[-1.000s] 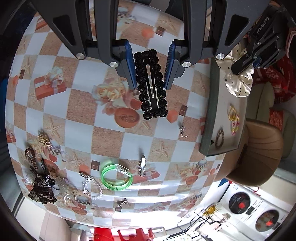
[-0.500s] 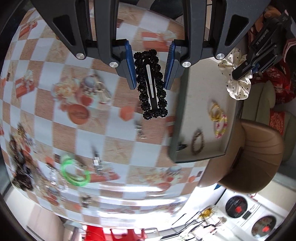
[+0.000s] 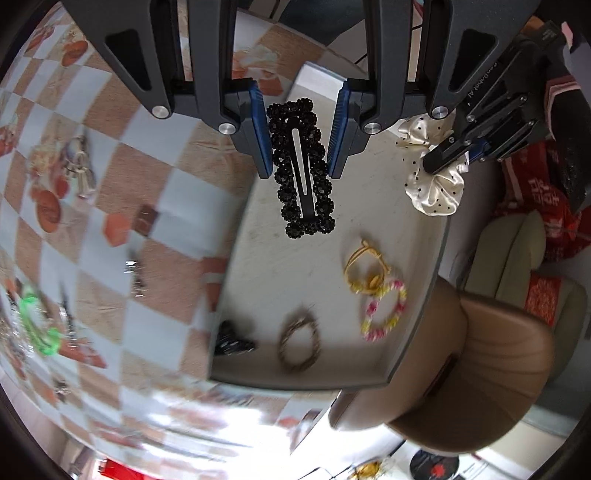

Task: Organize jewelry
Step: 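Carry the scrunchie with the left tool while the right tool carries the beaded clip to the tray, then release the scrunchie into the tray with the left tool while the right tool releases the beaded clip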

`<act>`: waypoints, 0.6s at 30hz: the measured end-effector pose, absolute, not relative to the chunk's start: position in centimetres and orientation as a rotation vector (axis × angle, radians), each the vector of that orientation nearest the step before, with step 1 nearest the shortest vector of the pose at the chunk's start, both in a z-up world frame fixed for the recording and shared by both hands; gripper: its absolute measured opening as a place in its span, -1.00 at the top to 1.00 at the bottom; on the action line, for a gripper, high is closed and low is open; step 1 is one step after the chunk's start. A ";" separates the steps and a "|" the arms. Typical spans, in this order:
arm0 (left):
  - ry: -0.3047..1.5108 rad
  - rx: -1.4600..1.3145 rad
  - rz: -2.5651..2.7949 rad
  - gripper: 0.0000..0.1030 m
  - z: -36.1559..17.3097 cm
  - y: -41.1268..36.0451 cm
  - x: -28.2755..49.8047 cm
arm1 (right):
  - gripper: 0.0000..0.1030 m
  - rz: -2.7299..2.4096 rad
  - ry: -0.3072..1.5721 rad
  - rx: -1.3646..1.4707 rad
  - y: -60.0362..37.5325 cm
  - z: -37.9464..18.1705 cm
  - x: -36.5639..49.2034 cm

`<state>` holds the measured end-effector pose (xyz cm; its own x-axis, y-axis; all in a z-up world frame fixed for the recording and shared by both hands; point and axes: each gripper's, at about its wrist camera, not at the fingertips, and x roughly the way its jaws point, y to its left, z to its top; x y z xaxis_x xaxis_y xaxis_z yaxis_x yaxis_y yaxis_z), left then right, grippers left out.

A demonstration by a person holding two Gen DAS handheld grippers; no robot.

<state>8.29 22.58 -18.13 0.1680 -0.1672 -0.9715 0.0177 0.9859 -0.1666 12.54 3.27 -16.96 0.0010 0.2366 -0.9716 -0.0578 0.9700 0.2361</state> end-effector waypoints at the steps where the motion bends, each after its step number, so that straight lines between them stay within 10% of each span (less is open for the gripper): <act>1: 1.401 -0.123 -0.129 0.65 -18.5 22.6 8.3 | 0.36 0.232 1.563 0.134 3.6 -17.5 12.8; 14: 1.419 -0.014 -0.110 0.64 -21.0 21.4 8.7 | 0.34 0.189 1.621 0.026 5.7 -22.5 14.8; 18: 1.394 0.017 -0.071 -0.24 -20.7 21.1 8.7 | 0.33 0.191 1.612 0.012 5.7 -22.5 14.6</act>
